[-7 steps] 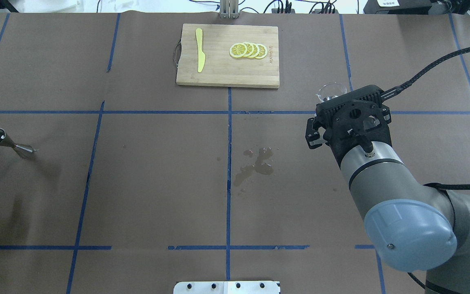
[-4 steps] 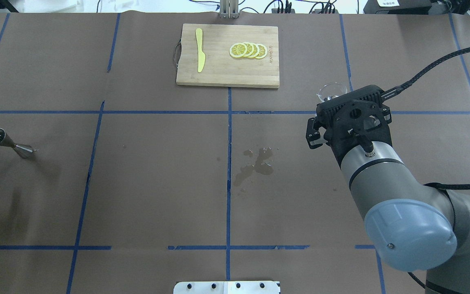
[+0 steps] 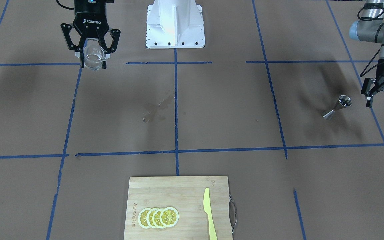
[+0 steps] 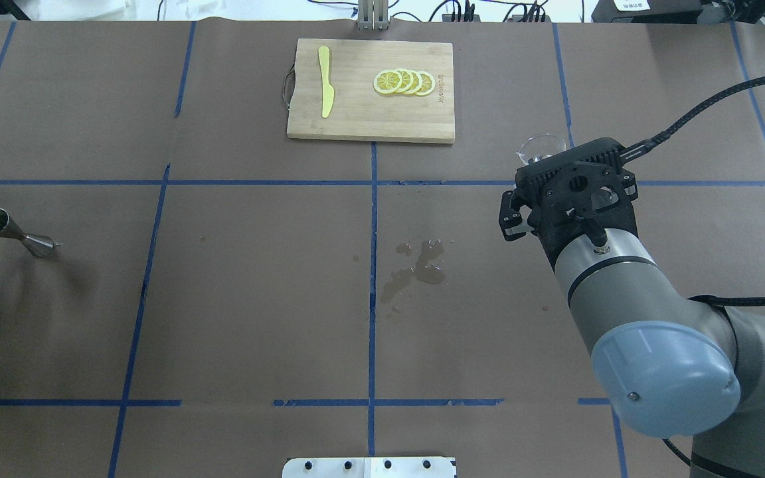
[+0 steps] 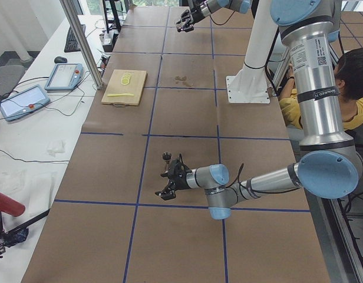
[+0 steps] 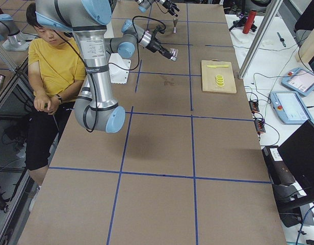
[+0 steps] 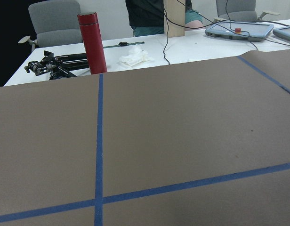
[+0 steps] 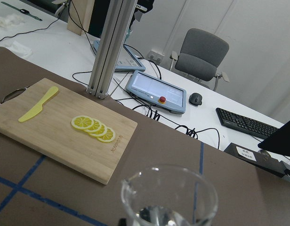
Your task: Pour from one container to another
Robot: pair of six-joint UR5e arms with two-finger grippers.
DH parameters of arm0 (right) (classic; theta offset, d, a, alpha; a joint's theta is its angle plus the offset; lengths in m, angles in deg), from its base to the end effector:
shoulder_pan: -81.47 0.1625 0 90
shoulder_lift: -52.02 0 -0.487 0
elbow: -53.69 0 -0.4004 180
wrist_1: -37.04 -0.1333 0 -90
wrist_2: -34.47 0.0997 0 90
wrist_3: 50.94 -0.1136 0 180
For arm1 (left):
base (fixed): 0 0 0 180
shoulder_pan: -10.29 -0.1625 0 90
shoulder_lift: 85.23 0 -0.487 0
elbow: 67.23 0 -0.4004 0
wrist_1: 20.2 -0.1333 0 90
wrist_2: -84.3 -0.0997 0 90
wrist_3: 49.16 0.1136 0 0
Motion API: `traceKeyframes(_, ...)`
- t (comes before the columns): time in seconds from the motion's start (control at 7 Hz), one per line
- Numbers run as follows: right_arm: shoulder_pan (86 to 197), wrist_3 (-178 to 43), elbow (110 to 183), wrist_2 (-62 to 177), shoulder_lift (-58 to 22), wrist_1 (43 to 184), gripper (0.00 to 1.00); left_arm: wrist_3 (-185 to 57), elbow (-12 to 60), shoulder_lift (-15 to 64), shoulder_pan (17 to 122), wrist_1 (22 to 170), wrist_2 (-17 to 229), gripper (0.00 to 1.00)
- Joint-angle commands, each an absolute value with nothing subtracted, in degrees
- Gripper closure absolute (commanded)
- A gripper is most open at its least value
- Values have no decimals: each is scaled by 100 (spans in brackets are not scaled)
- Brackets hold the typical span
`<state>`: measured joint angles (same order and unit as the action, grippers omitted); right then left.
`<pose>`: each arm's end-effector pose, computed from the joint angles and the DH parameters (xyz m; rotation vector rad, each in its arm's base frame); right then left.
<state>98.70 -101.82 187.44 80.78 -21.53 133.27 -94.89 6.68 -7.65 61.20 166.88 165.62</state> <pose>-0.3785 -0.3391 0.2498 1.0368 -0.4532 0.0184 0.1279 -0.3961 0.7774 0.9729 0.7083 -0.1922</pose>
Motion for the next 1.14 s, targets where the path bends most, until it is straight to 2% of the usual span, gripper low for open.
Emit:
traceKeyframes(0.0, 9931, -10513, 18467, 8079, -2155, 13328, 100, -8779, 669, -150, 7220, 15608, 17960, 0)
traceKeyframes(0.29, 9923, -10935, 18168, 8079, -2129, 13310, 100, -8617, 678, 98, 7680, 15146, 18702, 0)
traceKeyframes(0.57, 9958, -10983, 17379, 8070, -2190, 11711, 100, -8616, 774, 99, 7700, 15145, 18731, 0)
traceKeyframes(1.0, 10028, -11122, 16973, 8017, -2593, 10608, 100, -8616, 897, 90, 7717, 15137, 18740, 0)
